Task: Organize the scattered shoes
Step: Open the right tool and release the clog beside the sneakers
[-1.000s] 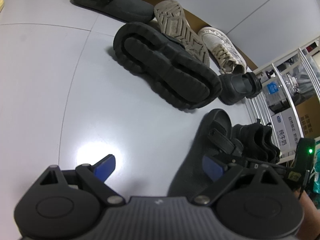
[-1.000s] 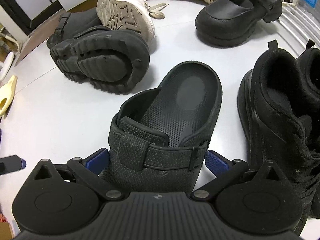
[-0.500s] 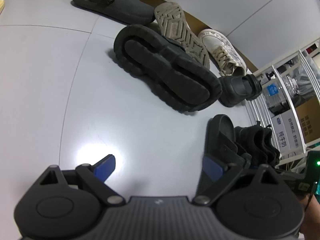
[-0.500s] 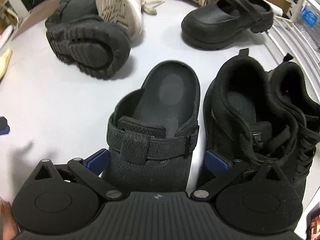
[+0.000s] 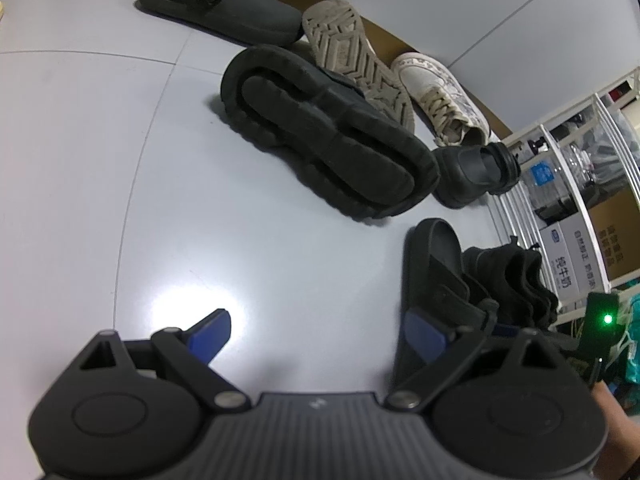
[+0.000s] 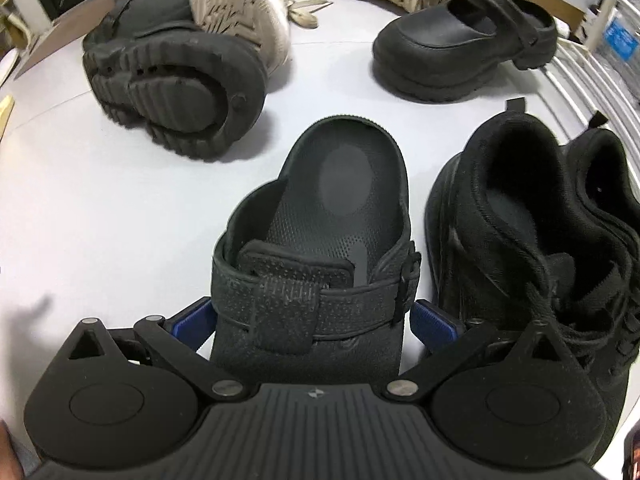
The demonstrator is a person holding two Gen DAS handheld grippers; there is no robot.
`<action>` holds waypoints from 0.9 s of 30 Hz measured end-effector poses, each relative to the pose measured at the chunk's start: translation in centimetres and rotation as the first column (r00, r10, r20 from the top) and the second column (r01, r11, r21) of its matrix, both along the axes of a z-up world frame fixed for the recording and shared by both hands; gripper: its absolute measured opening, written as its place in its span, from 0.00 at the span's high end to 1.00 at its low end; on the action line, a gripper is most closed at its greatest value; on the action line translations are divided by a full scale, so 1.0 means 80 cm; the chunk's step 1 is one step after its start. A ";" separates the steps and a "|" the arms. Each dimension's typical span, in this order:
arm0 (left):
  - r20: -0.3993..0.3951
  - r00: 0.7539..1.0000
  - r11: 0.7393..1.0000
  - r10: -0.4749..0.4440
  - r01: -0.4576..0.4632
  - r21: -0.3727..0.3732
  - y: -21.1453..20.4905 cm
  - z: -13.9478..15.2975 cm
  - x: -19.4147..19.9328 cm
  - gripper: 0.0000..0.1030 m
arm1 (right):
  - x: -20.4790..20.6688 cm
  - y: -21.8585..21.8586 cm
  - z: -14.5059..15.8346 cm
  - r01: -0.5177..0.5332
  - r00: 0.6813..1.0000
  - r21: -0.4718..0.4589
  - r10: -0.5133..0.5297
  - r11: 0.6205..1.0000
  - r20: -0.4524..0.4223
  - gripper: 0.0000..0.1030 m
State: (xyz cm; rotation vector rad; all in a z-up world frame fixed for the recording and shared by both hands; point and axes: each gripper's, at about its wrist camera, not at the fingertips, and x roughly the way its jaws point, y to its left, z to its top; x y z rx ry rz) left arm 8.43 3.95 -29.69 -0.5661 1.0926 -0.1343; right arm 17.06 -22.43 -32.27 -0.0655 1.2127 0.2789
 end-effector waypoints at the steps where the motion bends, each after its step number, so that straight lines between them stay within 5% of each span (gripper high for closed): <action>1: 0.000 1.000 1.000 0.002 -0.002 0.000 0.000 0.000 0.000 0.08 | -0.001 -0.001 -0.003 -0.020 0.999 0.007 0.021 1.000 -0.030 0.01; 13: 0.024 1.000 1.000 0.009 -0.010 0.012 0.008 0.004 0.004 0.08 | -0.027 -0.015 0.003 -0.173 0.984 -0.012 0.172 0.985 -0.048 0.03; 17: 0.100 0.995 0.996 -0.014 0.005 0.093 0.017 0.023 0.011 0.08 | -0.022 -0.019 0.012 -0.172 0.983 0.003 0.172 0.985 -0.061 0.03; 27: 0.134 0.991 0.976 0.000 -0.029 0.214 0.071 0.071 0.079 0.08 | -0.036 -0.039 0.049 -0.112 0.993 0.063 0.113 0.992 -0.023 0.03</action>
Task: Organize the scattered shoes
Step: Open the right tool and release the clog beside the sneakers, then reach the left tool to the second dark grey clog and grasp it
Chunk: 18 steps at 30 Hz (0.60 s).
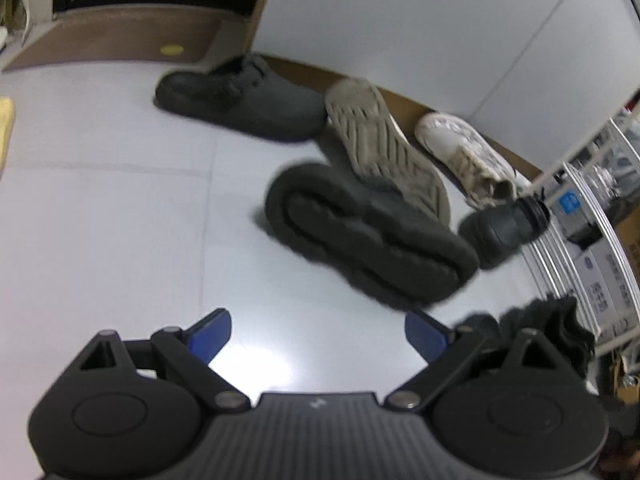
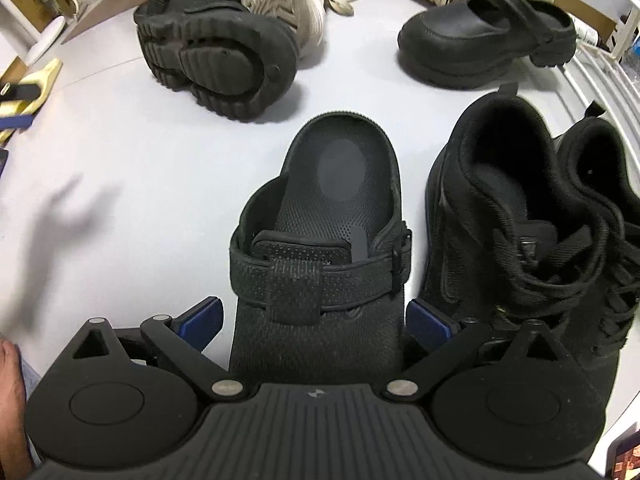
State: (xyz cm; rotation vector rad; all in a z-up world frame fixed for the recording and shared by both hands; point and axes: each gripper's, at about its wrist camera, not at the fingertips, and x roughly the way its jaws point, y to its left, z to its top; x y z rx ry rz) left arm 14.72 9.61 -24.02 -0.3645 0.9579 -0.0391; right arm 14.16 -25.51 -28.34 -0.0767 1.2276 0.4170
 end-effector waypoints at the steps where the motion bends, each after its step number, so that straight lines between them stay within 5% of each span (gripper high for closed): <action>1: 0.003 1.000 1.000 -0.002 0.002 0.009 0.002 0.004 0.005 0.08 | -0.002 -0.004 0.003 0.013 1.000 0.016 -0.013 1.000 0.001 0.03; 12: 0.067 0.998 0.991 0.002 -0.011 0.130 0.056 0.050 0.125 0.08 | -0.015 -0.018 0.028 0.040 0.998 0.090 -0.044 0.995 0.038 0.03; 18: 0.046 0.999 0.999 0.001 -0.004 0.052 0.084 0.051 0.199 0.11 | -0.014 -0.028 0.035 0.076 0.995 0.101 -0.082 0.992 0.055 0.03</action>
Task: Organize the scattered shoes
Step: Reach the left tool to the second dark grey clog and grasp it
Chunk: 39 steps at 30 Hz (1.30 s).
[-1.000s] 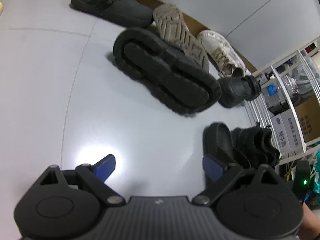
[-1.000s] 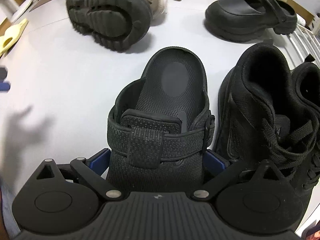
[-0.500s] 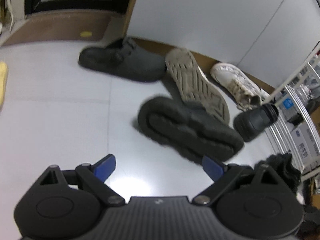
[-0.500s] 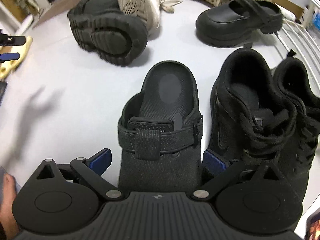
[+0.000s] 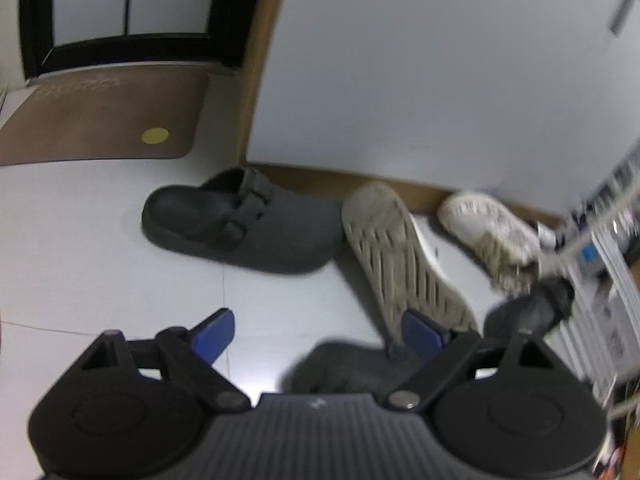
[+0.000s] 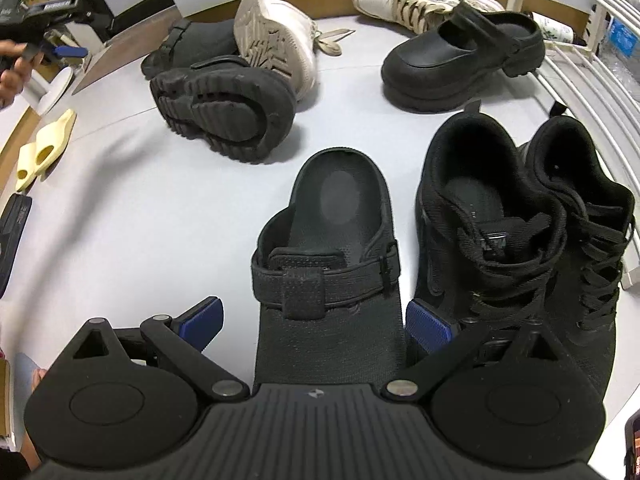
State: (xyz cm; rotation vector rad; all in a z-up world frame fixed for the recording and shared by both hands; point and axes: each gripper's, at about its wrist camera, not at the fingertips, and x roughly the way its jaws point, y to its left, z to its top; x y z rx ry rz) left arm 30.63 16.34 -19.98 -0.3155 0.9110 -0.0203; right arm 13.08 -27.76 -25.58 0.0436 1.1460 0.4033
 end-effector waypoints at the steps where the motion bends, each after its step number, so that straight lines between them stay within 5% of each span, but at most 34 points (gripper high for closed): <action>1: 0.001 1.000 1.000 0.001 -0.001 0.009 0.000 -0.001 0.007 0.11 | 0.000 -0.002 0.002 0.010 1.000 0.008 -0.010 1.000 0.008 0.03; 8: 0.078 0.996 0.997 -0.034 0.029 0.068 0.010 -0.026 0.082 0.08 | -0.005 -0.017 0.010 0.066 0.998 0.052 -0.067 0.996 0.010 0.03; 14: 0.053 0.998 0.992 0.028 -0.034 0.124 0.018 -0.068 0.127 0.08 | -0.007 -0.019 0.005 0.101 0.995 0.081 -0.101 0.992 -0.002 0.03; 31: -0.005 0.991 0.986 0.131 -0.129 0.104 0.042 -0.150 0.180 0.09 | -0.043 -0.061 0.010 0.148 0.988 0.078 -0.151 0.986 0.040 0.03; 39: 0.029 0.987 0.979 0.159 -0.162 0.122 0.025 -0.167 0.181 0.09 | -0.055 -0.087 -0.010 0.208 0.978 0.031 -0.207 0.978 -0.030 0.03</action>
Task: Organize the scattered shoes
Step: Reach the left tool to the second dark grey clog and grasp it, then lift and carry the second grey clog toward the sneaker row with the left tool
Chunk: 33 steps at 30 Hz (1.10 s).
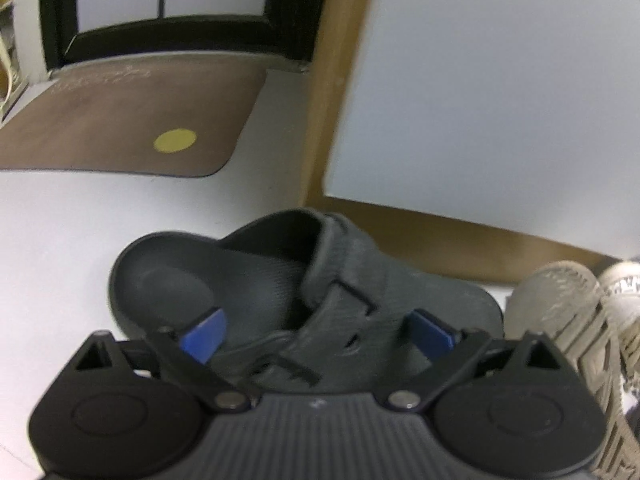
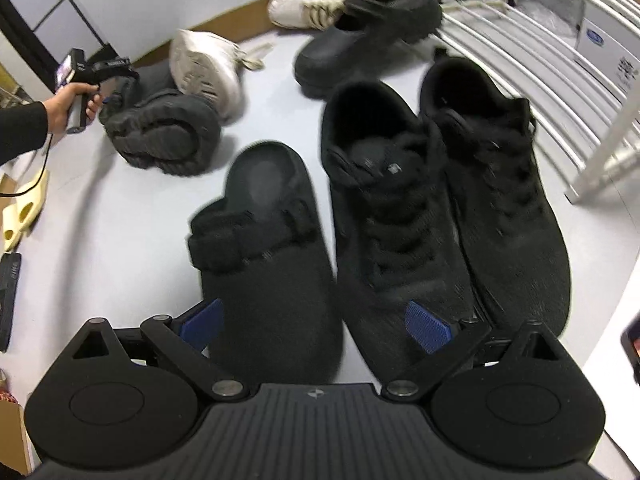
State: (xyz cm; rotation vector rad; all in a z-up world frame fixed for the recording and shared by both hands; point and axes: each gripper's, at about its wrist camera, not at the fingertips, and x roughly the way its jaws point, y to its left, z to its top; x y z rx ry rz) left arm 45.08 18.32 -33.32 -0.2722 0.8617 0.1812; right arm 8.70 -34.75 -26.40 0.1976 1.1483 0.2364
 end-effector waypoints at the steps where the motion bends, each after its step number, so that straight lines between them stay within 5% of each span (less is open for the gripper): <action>1: 0.023 1.000 1.000 -0.016 0.016 0.008 -0.003 0.005 -0.001 0.19 | -0.001 -0.001 -0.002 0.005 1.000 -0.003 -0.005 1.000 -0.003 0.03; 3: 0.057 0.998 1.000 -0.028 0.027 0.007 -0.007 0.012 -0.002 0.46 | -0.004 -0.001 -0.004 0.008 1.000 -0.002 -0.008 1.000 -0.009 0.03; 7: 0.070 0.997 1.000 0.013 -0.011 -0.021 -0.005 0.022 0.005 0.63 | -0.007 0.005 -0.006 -0.023 1.000 -0.017 0.023 1.000 -0.007 0.03; 23: 0.076 0.996 0.994 -0.036 0.043 -0.103 0.004 0.076 -0.043 0.88 | 0.009 0.039 0.003 -0.053 0.996 0.022 0.051 0.998 0.068 0.03; 27: 0.070 0.996 0.995 -0.056 0.061 -0.084 0.006 0.096 -0.069 0.90 | 0.012 0.064 0.016 -0.123 0.982 0.007 0.121 0.992 0.148 0.03; 33: 0.102 0.994 0.987 -0.046 0.061 -0.150 0.037 0.128 -0.121 0.90 | 0.016 0.087 0.027 -0.161 0.967 0.010 0.155 0.987 0.204 0.03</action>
